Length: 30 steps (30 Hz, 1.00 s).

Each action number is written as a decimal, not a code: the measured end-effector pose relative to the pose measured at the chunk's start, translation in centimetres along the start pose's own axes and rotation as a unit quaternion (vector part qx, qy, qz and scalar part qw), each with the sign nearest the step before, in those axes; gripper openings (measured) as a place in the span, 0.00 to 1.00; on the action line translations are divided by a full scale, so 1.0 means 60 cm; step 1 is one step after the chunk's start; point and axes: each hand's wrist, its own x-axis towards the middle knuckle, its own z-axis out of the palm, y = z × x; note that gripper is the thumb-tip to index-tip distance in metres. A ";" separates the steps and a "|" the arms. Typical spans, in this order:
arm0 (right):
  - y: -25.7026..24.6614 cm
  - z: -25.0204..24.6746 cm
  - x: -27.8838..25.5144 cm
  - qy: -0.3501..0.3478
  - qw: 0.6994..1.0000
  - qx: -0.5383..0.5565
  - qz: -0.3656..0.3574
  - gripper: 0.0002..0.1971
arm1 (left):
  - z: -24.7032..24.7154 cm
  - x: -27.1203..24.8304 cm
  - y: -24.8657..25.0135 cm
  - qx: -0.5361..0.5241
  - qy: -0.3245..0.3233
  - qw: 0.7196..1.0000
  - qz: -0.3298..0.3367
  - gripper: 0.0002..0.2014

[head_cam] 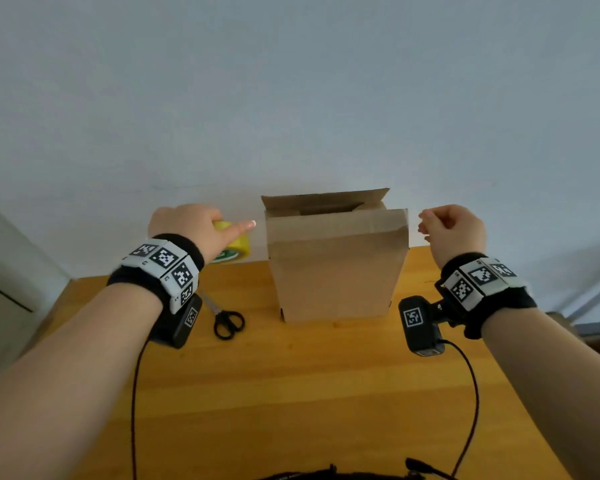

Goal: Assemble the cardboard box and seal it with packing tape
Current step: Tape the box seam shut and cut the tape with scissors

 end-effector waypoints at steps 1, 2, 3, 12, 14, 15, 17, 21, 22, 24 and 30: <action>-0.002 0.002 0.004 0.004 1.000 -0.001 -0.001 0.07 | -0.003 0.005 0.003 0.010 0.007 1.000 0.000 0.35; -0.004 0.003 0.008 0.007 1.000 -0.005 -0.002 0.07 | -0.004 0.009 0.006 0.016 0.012 1.000 0.000 0.35; -0.005 0.004 0.011 0.011 1.000 -0.012 -0.002 0.08 | -0.004 0.013 0.009 0.015 0.016 1.000 0.000 0.34; -0.002 0.016 0.033 0.016 0.999 0.025 0.029 0.07 | 0.014 0.057 0.014 -0.023 0.039 0.999 0.017 0.36; -0.002 0.019 0.037 0.017 0.999 0.038 0.029 0.07 | 0.017 0.066 0.012 -0.029 0.046 0.998 0.020 0.36; -0.002 0.021 0.038 0.017 0.999 0.043 0.029 0.07 | 0.018 0.069 0.012 -0.031 0.048 0.998 0.021 0.35; 0.000 0.025 0.041 0.016 0.998 0.055 0.033 0.07 | 0.019 0.072 0.012 -0.032 0.049 0.998 0.020 0.35; 0.003 0.032 0.042 0.010 0.997 0.068 0.040 0.06 | 0.022 0.074 0.012 -0.026 0.037 0.999 0.012 0.34; 0.004 0.034 0.043 0.008 0.997 0.067 0.041 0.07 | 0.023 0.074 0.013 -0.025 0.035 0.999 0.010 0.34; 0.006 0.037 0.044 0.006 0.997 0.069 0.042 0.07 | 0.026 0.075 0.013 -0.021 0.033 0.999 0.008 0.34; 0.011 0.044 0.048 0.007 0.996 0.071 0.047 0.06 | 0.031 0.081 0.013 -0.008 0.025 1.000 0.005 0.34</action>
